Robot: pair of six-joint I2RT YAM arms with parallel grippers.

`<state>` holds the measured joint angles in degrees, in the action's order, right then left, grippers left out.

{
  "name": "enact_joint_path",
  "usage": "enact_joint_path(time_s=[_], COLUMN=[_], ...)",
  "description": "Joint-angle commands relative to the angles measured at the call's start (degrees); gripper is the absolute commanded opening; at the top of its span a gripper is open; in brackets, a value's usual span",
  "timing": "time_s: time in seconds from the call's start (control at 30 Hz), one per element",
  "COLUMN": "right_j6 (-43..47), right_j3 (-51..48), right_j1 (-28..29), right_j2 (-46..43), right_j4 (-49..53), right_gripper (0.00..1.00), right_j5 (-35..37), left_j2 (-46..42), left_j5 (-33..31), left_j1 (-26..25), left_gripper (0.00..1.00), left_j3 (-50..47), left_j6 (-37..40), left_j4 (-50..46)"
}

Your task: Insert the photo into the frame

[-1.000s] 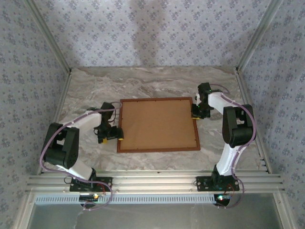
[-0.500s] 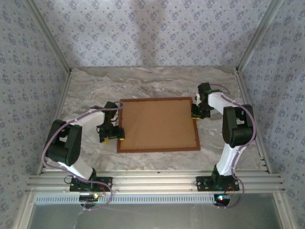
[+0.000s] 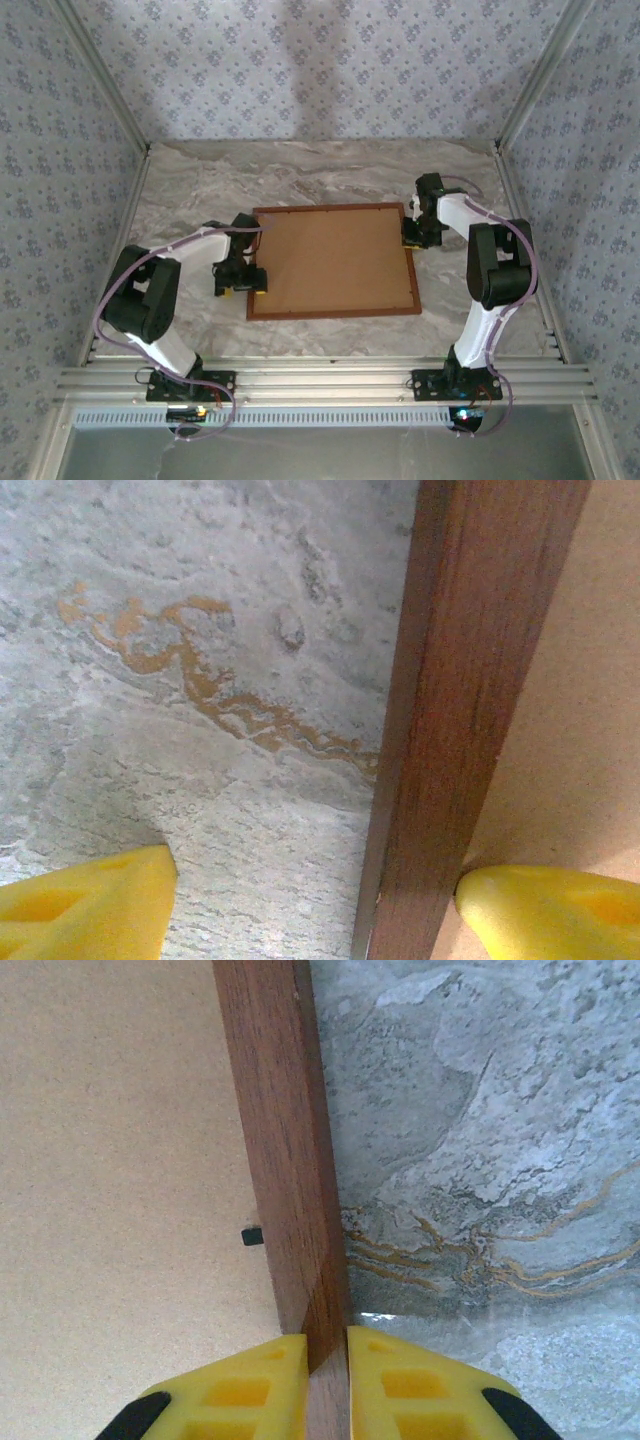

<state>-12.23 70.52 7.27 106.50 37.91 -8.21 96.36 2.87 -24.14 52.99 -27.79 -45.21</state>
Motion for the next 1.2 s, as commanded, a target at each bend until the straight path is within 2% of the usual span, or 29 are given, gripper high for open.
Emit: enact_joint_path(time_s=[0.0,0.23,0.47,0.6,0.73,0.77,0.83,0.9,0.93,1.07,1.17], right_j6=[-0.69,-0.58,-0.04,2.24,3.81,4.19,5.11,6.17,6.62,9.32,12.07], right_j3=[-1.7,-1.7,-0.22,1.96,4.38,5.0,5.92,6.41,6.46,5.81,4.48], right_j1=[0.37,0.37,-0.37,-0.68,-0.24,0.02,0.79,2.32,3.18,8.29,13.61], right_j2=[1.43,1.12,-1.04,-2.61,-5.05,-5.51,-6.32,-7.27,-7.76,-9.88,-11.59], right_j4=[0.14,0.22,2.08,3.22,3.54,3.86,4.42,4.71,4.72,4.3,3.4], right_gripper=[0.17,0.18,0.22,0.39,0.47,0.52,0.69,0.95,1.0,1.0,1.0], right_j5=[-0.75,-0.84,-1.09,-1.36,-0.68,-0.61,-0.58,-0.8,-1.05,-3.65,-5.77], left_j2=[7.79,7.54,1.24,-1.61,-3.45,-3.95,-4.57,-4.92,-4.93,-4.64,-4.87], left_j5=[3.63,3.28,2.92,2.49,2.96,3.39,5.09,8.23,10.07,15.26,15.51], left_j1=[-3.02,-2.95,-0.23,3.35,7.76,8.91,11.21,13.59,14.5,16.54,17.11], left_gripper=[0.8,0.8,0.82,0.83,0.84,0.84,0.86,0.86,0.87,0.88,0.99], left_j3=[-3.98,-2.81,6.28,11.04,13.3,13.51,13.72,13.1,12.52,9.92,8.49], left_j6=[-1.12,-0.74,2.31,4.24,4.85,4.81,4.06,2.11,0.99,-3.99,-6.49], left_j4=[8.78,7.74,-0.26,-2.47,-2.37,-1.81,-0.3,2.73,4.2,11.29,14.09])
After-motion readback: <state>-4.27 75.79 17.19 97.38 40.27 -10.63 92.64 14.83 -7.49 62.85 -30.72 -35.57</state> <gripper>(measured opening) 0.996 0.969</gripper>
